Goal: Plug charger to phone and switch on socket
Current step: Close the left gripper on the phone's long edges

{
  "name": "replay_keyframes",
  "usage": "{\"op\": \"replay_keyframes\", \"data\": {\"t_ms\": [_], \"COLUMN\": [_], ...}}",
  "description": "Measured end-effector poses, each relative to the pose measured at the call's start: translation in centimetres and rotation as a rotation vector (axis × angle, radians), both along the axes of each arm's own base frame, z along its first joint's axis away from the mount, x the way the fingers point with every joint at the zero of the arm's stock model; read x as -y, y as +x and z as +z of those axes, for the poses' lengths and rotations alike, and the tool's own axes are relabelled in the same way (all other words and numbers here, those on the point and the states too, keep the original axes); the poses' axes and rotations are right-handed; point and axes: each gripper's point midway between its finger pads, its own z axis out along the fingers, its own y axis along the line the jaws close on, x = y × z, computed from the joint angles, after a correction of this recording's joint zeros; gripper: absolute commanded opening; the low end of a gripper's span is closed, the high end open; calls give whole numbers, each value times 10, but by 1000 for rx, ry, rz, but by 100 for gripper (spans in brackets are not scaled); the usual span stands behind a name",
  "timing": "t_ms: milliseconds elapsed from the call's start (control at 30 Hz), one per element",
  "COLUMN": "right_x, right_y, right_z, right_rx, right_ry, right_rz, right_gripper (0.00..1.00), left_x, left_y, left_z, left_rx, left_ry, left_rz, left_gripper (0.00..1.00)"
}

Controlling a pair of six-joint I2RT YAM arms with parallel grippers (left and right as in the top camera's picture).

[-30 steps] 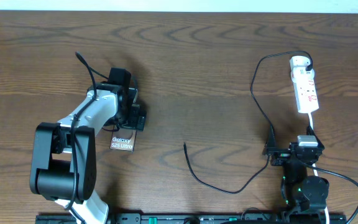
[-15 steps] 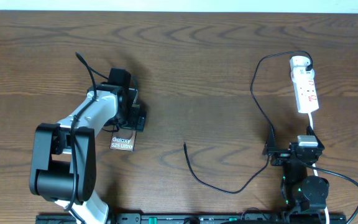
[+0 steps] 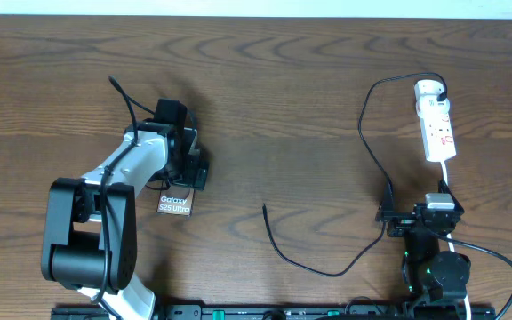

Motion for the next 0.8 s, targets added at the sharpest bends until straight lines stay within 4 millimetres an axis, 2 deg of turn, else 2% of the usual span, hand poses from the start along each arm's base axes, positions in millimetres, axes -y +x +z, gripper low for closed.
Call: {"op": "replay_keyframes", "data": {"t_ms": [800], "right_x": [0], "right_y": [0], "right_z": [0], "right_rx": [0], "right_ry": [0], "right_rz": [0], "right_gripper": [100], "left_x": [0], "left_y": [0], "left_z": [0], "left_rx": [2], "left_ry": [0], "left_rz": [-11], "left_gripper": [98]}}
